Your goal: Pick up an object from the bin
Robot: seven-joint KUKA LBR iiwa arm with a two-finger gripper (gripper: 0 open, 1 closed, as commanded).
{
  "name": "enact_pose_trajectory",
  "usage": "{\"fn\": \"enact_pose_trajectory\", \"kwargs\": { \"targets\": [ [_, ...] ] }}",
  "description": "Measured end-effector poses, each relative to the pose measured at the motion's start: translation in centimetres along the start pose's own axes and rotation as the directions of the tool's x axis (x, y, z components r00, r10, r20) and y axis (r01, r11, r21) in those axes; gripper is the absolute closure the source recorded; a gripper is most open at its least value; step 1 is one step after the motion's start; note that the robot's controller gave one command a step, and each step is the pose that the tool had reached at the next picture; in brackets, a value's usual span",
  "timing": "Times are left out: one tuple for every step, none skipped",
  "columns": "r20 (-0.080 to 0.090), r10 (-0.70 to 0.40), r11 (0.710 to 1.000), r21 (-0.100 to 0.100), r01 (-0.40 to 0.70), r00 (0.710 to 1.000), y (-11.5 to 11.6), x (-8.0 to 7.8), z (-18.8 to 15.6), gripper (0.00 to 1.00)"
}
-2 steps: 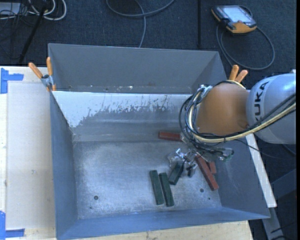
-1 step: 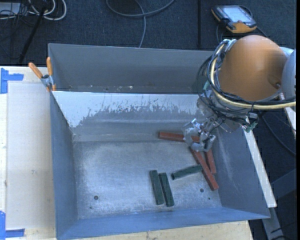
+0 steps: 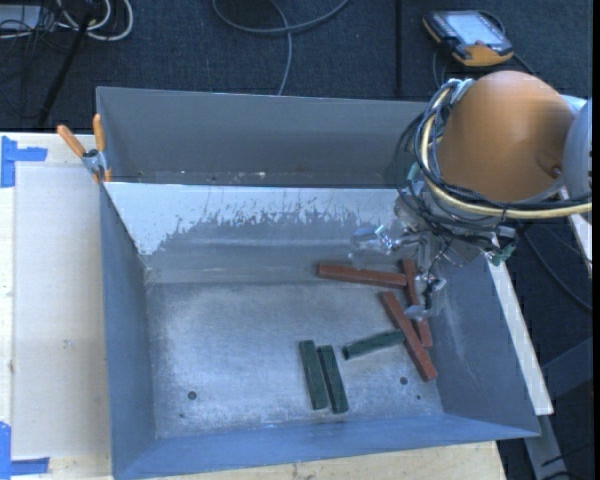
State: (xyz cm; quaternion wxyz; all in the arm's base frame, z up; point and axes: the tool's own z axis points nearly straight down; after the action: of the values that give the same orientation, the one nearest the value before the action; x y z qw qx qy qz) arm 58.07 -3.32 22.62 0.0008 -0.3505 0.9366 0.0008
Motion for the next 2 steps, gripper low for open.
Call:
{"fn": "enact_pose_trajectory", "kwargs": {
  "targets": [
    [0.000,0.000,1.000,0.000,0.000,1.000,0.0,0.0,0.0,0.00],
    [0.002,-0.002,1.000,0.003,0.002,1.000,-0.2,2.7,5.5,0.00]
  ]
}}
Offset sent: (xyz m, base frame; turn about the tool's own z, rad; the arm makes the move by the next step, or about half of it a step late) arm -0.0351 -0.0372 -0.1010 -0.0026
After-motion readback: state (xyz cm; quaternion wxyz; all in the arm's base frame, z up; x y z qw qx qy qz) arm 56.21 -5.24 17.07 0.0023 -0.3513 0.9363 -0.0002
